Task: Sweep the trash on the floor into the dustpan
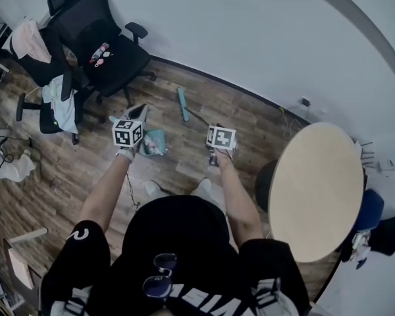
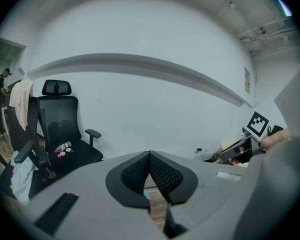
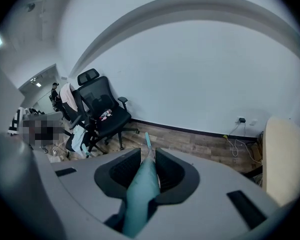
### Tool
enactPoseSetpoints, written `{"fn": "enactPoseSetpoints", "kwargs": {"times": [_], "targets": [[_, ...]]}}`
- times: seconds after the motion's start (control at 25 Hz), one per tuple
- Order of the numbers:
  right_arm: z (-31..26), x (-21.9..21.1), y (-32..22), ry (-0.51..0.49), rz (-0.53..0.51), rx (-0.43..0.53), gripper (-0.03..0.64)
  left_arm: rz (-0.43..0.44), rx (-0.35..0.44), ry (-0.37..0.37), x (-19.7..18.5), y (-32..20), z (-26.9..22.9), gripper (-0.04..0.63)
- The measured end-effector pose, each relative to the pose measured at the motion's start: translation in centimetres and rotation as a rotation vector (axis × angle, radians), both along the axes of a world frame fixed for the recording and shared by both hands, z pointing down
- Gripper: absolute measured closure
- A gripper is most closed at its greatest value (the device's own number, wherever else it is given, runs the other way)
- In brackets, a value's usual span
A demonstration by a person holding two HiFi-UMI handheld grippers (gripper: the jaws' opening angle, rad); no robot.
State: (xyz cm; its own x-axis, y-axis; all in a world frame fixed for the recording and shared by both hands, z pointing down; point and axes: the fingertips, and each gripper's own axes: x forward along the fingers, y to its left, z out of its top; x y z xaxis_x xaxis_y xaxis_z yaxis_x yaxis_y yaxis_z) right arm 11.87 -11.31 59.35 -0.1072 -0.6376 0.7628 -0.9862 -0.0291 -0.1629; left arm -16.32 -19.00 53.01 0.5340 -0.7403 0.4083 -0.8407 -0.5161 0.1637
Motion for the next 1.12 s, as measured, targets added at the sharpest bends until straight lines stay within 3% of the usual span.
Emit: {"fn": "enactPoseSetpoints", "kwargs": {"times": [0.4, 1.12], "targets": [[-0.5, 5.2, 0.0, -0.007, -0.033, -0.007, 0.534, -0.018, -0.015, -0.023, 4.0, 0.2, 0.3, 0.598], [-0.4, 6.2, 0.4, -0.006, -0.015, 0.000, 0.535, -0.022, -0.015, -0.043, 3.5, 0.3, 0.1, 0.598]]}}
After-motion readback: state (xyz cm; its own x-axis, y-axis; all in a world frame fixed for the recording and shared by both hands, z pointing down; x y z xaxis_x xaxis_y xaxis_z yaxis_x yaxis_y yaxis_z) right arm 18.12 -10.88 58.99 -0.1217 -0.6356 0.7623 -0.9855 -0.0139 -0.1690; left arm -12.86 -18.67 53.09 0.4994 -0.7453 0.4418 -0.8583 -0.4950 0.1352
